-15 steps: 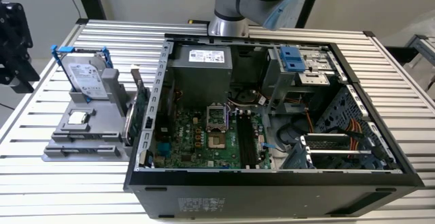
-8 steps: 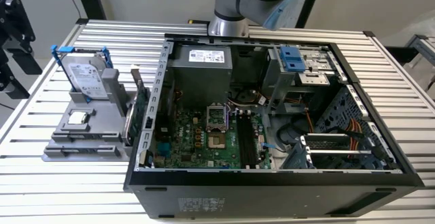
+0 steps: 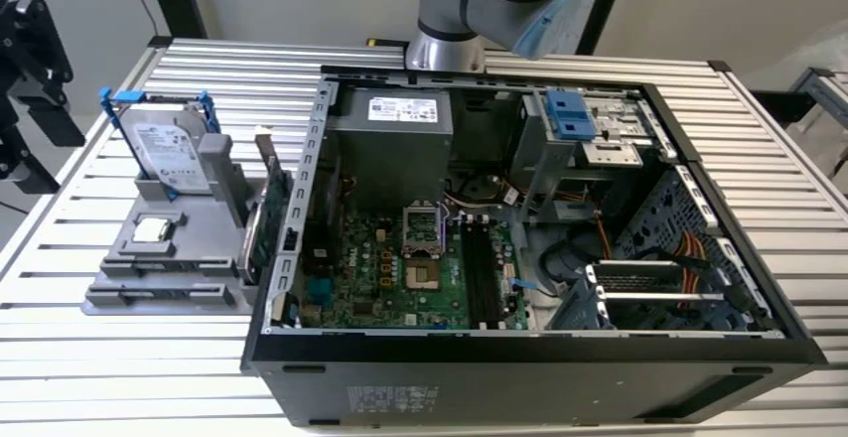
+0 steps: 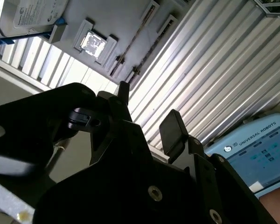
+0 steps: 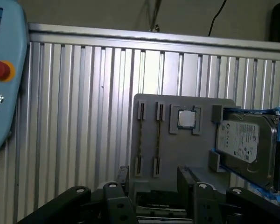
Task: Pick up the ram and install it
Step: 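Pick up the ram and move it above insertion slot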
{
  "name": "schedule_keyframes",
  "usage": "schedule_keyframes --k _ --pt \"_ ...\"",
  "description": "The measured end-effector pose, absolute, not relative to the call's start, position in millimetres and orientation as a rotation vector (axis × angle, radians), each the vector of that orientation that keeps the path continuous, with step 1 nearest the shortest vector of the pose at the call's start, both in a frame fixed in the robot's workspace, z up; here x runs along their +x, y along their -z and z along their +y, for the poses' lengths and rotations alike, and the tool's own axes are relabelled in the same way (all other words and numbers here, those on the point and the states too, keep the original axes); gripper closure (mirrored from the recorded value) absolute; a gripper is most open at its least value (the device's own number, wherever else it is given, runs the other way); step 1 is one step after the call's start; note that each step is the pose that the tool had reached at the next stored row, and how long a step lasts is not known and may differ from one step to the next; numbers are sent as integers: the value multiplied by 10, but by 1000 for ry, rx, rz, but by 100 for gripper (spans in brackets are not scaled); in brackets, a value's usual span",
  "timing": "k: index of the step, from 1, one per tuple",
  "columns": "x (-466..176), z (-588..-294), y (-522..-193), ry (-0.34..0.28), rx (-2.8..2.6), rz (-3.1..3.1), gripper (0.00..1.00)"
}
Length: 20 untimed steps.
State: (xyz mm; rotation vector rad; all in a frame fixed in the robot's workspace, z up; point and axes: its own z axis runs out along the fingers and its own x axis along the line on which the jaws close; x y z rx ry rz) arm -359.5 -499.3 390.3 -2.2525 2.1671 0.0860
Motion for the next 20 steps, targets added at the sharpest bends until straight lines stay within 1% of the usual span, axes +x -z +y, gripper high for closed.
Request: schedule_keyframes --k 20 --pt "-3574 -4965 -3729 -81 -2243 2172 0"
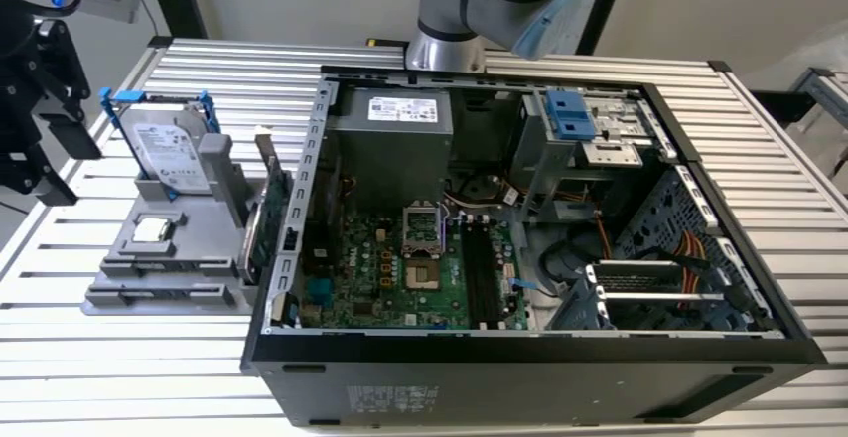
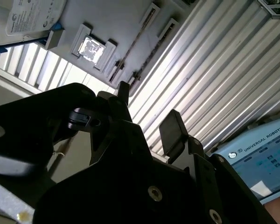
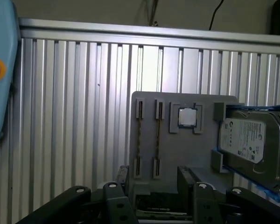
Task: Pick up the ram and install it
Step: 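Pick up the ram and move it above insertion slot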
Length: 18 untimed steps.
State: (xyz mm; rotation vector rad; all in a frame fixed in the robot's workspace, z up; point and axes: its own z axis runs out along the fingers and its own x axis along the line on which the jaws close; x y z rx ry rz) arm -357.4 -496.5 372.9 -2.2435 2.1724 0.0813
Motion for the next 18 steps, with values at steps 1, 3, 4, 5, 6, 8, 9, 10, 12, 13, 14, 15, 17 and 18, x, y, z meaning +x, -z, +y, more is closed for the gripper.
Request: schedule_keyframes --k 1,3,4,5,6,8,9,10,12,13,14,15,17,18 --pt "-3572 -4963 -3721 -81 -2243 2172 0" --pt "-3567 -4962 -3705 -81 -2244 2172 0" --pt "-3565 -4962 -3698 -81 -2244 2172 0" --pt "-3563 -4961 -3690 -81 -2244 2172 0" --pt "-3562 -4961 -3681 -81 -2243 2172 0" --pt "-3558 -4960 -3667 -81 -2243 2172 0" --pt "-3557 -4960 -3659 -81 -2243 2172 0" --pt "-3556 -4960 -3652 -81 -2243 2172 0" --pt "-3554 -4959 -3637 -80 -2243 2172 0" --pt "-3553 -4959 -3630 -80 -2243 2172 0" --pt "-3552 -4959 -3623 -80 -2243 2172 0" --pt "-3552 -4958 -3616 -80 -2243 2172 0" --pt "-3551 -4958 -3601 -79 -2243 2171 0" --pt "-3550 -4958 -3594 -79 -2243 2171 0"
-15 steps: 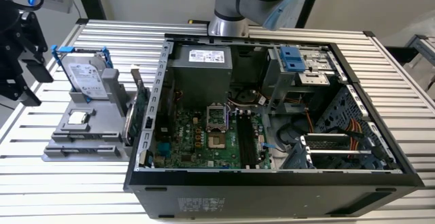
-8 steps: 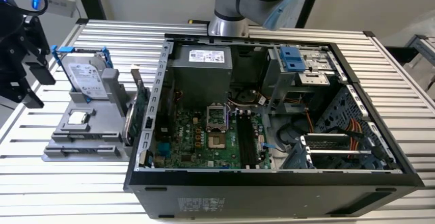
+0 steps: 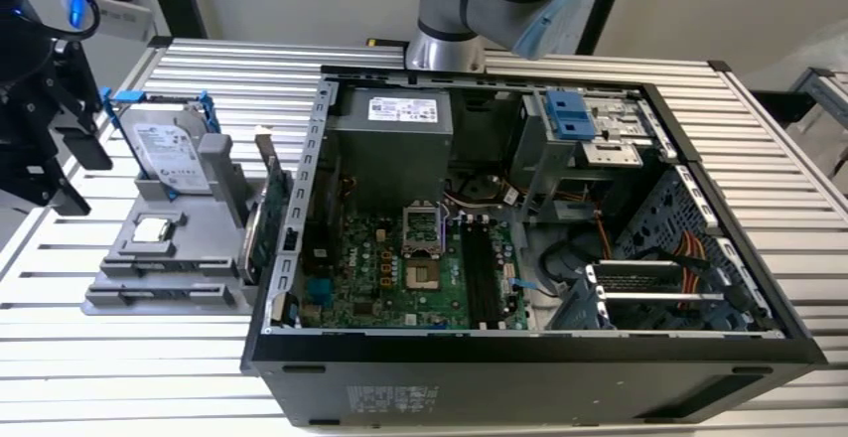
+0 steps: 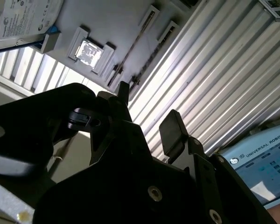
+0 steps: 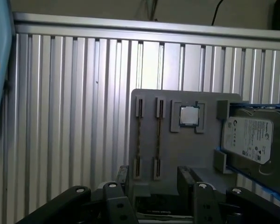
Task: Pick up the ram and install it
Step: 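Pick up the ram and move it above insertion slot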
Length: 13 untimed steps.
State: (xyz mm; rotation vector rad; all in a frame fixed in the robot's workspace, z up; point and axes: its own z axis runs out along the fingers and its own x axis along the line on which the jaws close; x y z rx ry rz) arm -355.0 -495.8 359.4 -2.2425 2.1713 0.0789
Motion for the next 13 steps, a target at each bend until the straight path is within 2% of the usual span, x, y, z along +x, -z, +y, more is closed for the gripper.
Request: schedule_keyframes --k 13 --pt "-3523 -4957 -3502 -76 -2242 2170 0"
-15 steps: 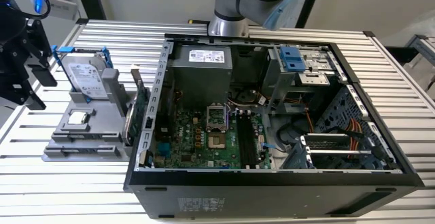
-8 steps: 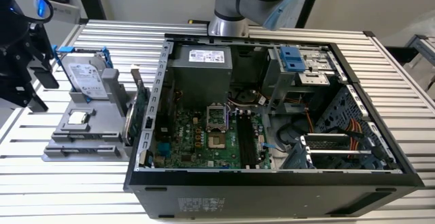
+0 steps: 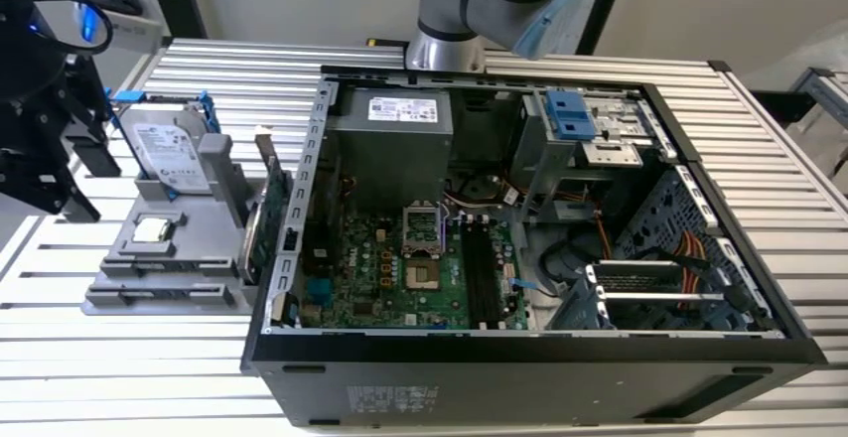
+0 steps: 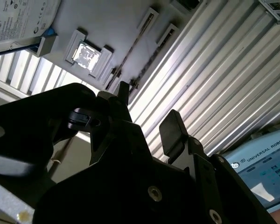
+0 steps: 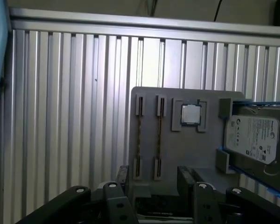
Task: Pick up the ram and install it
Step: 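Pick up the ram and move it above insertion slot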
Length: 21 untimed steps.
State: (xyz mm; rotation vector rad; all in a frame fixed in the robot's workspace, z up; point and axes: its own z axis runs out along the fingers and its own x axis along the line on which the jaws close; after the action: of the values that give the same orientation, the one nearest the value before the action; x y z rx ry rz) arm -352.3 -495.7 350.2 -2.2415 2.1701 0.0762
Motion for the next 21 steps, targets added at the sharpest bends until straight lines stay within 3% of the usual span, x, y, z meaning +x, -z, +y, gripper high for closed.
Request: schedule_keyframes --k 21 --pt "-3511 -4957 -3377 -76 -2241 2170 0"
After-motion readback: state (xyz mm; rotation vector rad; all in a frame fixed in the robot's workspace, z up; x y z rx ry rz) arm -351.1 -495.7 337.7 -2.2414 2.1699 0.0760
